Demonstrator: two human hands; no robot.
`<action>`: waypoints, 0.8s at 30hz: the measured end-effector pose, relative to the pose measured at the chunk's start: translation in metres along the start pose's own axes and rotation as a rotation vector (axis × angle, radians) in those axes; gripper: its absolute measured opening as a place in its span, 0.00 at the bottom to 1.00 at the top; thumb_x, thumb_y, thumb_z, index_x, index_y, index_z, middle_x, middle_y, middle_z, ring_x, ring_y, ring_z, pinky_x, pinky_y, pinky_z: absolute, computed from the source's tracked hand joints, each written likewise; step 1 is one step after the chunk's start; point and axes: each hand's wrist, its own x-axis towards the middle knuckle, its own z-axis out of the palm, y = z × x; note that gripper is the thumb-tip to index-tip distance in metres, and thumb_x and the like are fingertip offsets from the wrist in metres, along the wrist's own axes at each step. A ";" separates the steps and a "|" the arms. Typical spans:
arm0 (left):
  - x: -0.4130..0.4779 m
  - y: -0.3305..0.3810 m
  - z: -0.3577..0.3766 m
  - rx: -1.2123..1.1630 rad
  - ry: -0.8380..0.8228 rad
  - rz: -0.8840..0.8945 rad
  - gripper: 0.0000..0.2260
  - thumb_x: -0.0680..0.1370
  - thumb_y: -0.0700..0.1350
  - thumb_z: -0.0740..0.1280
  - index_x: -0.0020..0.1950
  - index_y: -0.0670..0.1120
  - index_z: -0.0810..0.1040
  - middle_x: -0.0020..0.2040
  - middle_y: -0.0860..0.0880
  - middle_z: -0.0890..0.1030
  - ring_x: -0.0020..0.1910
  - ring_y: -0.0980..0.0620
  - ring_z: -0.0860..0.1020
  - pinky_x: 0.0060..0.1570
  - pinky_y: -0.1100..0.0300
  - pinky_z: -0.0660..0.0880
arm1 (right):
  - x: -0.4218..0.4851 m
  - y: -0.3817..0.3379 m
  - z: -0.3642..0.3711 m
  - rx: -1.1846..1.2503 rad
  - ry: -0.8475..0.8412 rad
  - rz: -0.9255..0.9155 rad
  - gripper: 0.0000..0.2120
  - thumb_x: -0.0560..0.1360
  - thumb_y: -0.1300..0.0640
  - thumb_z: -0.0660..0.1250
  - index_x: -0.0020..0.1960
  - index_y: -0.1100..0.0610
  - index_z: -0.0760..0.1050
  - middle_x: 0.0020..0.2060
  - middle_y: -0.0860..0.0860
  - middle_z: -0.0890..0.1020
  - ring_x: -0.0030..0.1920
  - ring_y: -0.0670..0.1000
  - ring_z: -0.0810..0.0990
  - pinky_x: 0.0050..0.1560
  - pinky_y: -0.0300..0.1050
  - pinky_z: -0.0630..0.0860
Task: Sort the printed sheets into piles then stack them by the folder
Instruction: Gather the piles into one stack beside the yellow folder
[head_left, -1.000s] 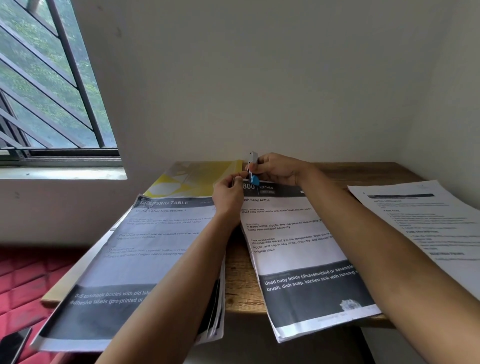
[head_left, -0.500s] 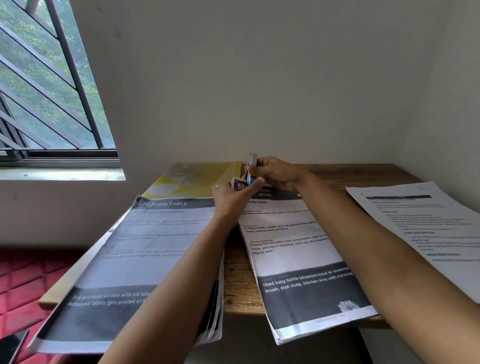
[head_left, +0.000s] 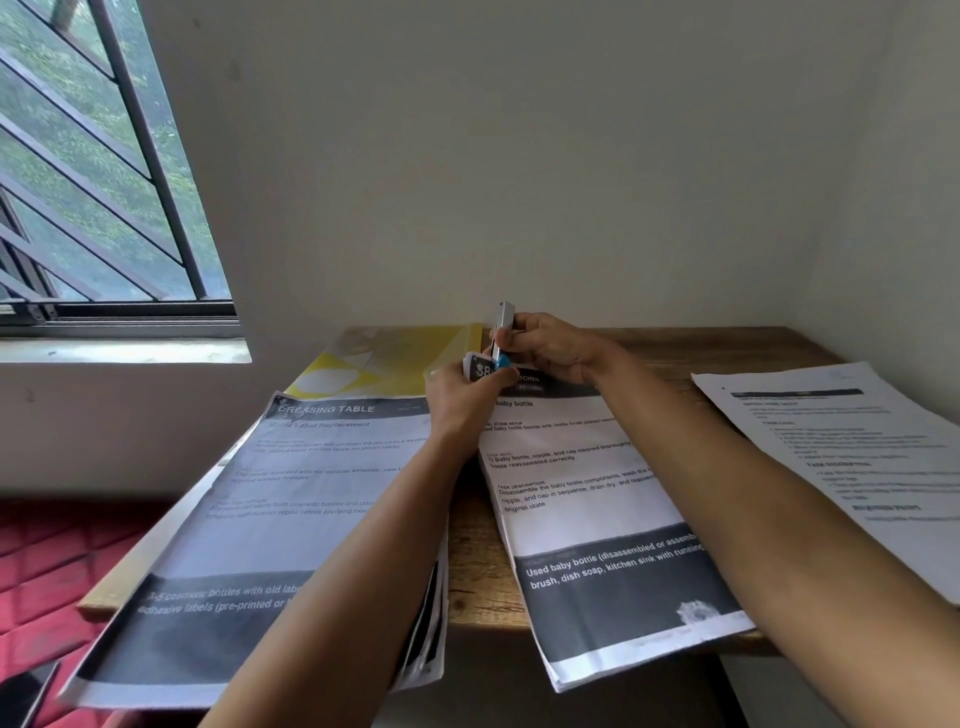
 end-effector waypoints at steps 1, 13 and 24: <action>0.000 0.000 -0.001 -0.003 -0.008 -0.003 0.08 0.70 0.42 0.76 0.39 0.45 0.77 0.42 0.41 0.84 0.41 0.42 0.84 0.43 0.48 0.82 | 0.000 0.000 0.000 0.001 0.004 0.003 0.04 0.77 0.60 0.64 0.49 0.60 0.75 0.42 0.53 0.82 0.44 0.50 0.82 0.50 0.42 0.79; 0.001 0.001 -0.002 -0.006 -0.044 -0.064 0.06 0.71 0.39 0.74 0.40 0.43 0.78 0.43 0.40 0.84 0.39 0.43 0.83 0.42 0.49 0.82 | -0.002 -0.009 -0.013 0.036 0.284 -0.057 0.16 0.79 0.54 0.62 0.63 0.61 0.73 0.48 0.53 0.81 0.48 0.49 0.79 0.47 0.38 0.77; 0.007 -0.004 0.001 0.002 0.030 -0.026 0.03 0.74 0.40 0.71 0.46 0.41 0.80 0.42 0.42 0.83 0.37 0.46 0.82 0.37 0.55 0.81 | -0.009 0.025 -0.055 -0.933 0.456 0.066 0.19 0.70 0.57 0.74 0.60 0.54 0.79 0.56 0.53 0.82 0.58 0.52 0.78 0.58 0.45 0.71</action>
